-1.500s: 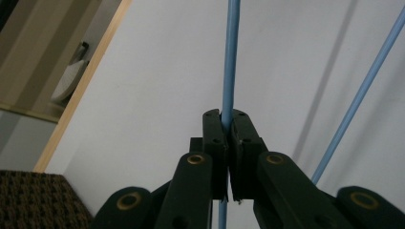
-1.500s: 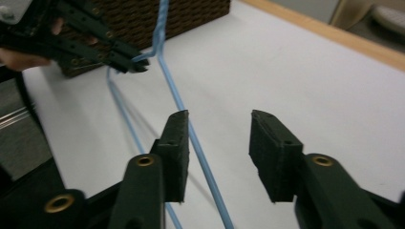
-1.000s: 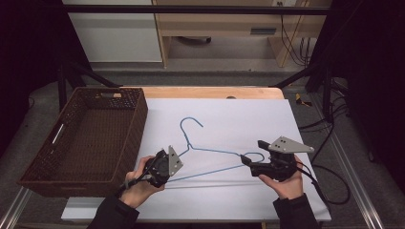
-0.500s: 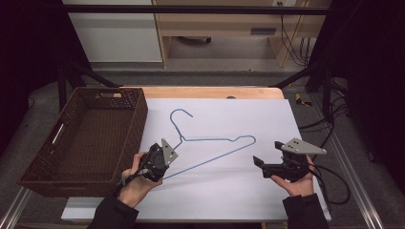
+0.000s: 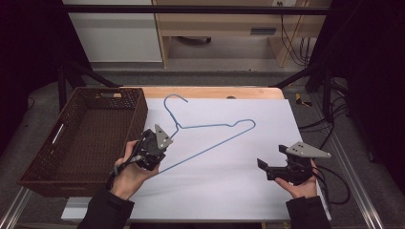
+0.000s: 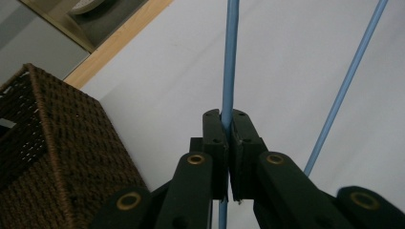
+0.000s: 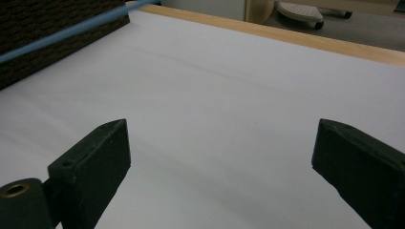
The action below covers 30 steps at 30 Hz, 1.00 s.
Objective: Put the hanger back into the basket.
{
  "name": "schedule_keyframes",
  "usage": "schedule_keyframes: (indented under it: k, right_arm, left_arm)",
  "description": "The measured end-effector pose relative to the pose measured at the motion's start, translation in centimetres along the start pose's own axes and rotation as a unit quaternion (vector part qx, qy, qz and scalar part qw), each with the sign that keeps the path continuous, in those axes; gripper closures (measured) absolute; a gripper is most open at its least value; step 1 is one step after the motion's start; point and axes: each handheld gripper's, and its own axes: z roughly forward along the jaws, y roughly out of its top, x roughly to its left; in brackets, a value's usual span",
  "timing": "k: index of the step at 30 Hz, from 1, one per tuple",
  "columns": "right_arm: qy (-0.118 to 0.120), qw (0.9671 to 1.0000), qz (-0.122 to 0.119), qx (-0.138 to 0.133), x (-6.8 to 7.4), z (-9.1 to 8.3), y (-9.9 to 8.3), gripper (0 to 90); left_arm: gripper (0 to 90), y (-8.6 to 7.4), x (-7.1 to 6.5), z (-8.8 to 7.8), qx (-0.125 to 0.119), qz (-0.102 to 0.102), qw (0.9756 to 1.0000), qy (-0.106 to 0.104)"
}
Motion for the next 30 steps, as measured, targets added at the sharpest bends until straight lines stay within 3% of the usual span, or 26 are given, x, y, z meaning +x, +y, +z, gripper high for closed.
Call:
schedule_keyframes:
  k: [11, 22, 30]
  right_arm:
    - [0.005, 1.0000, -0.006, 0.005, 0.2, 0.3, -0.1, 6.4]
    - [0.006, 0.9999, -0.008, 0.007, 0.3, 0.5, -0.1, 6.2]
    - [0.007, 0.9999, -0.008, 0.006, 0.3, 0.6, -0.2, 6.1]
  left_arm:
    - [87.0, 1.9, 2.8, -2.4, -0.004, -0.010, 0.9997, 0.020]
    - [87.0, 1.5, 6.7, -4.1, -0.012, -0.044, 0.9982, 0.040]
    - [87.0, 1.1, 9.2, -6.1, -0.016, -0.050, 0.9963, 0.068]
